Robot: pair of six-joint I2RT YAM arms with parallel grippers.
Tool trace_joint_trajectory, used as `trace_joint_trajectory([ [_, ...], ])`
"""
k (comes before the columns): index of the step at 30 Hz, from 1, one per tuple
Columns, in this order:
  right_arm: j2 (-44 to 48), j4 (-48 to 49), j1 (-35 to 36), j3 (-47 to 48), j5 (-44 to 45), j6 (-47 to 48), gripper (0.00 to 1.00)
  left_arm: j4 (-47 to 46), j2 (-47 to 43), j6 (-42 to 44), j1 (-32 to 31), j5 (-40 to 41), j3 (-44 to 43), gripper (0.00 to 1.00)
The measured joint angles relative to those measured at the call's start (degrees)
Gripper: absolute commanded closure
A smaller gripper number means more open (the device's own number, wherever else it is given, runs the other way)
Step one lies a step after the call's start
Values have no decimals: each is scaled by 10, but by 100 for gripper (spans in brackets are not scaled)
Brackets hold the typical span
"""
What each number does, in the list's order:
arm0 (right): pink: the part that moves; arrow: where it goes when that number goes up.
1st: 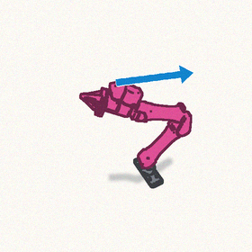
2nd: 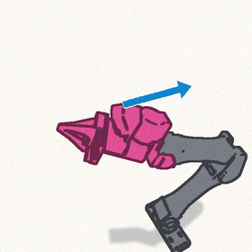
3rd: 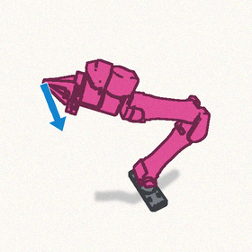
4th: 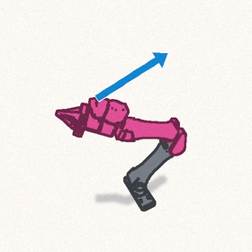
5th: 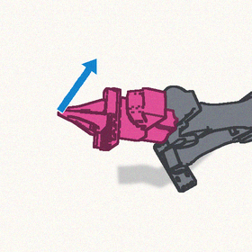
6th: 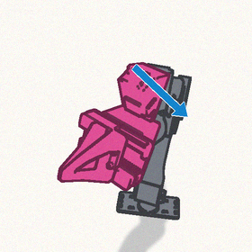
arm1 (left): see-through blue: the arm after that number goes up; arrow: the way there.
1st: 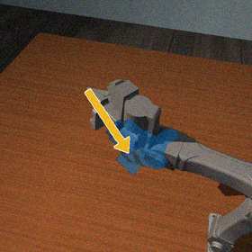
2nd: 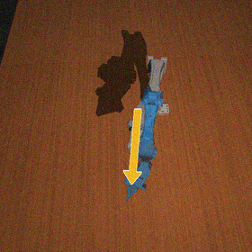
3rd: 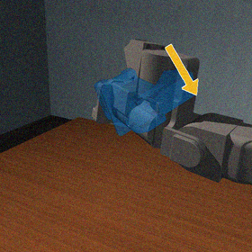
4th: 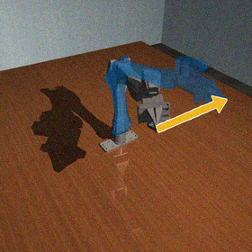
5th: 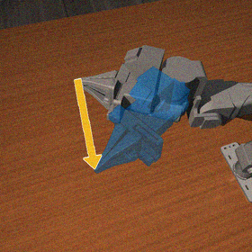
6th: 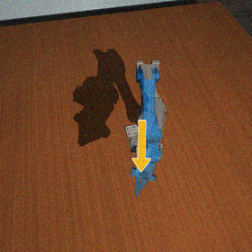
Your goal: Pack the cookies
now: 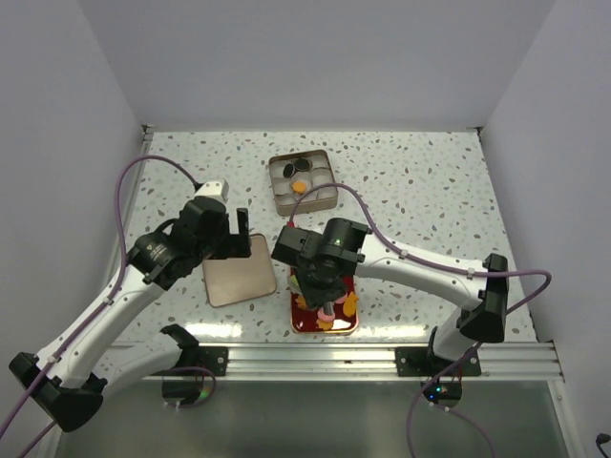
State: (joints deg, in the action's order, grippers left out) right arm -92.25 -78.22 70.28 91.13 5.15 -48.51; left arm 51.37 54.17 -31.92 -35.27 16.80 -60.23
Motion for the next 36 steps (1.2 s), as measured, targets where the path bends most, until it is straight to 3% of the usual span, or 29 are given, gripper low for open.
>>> trace_joint_trajectory([
  [6,-33,7,0,114,64,-15,65,7,-1,3,0,4,-7,0],
  [15,-41,8,-31,184,126,-20,65,11,0,16,0,10,-27,0],
  [23,-58,2,-150,245,134,28,64,23,3,16,0,10,-33,0],
  [36,-209,20,-318,385,88,117,65,32,15,16,0,13,-54,0],
])
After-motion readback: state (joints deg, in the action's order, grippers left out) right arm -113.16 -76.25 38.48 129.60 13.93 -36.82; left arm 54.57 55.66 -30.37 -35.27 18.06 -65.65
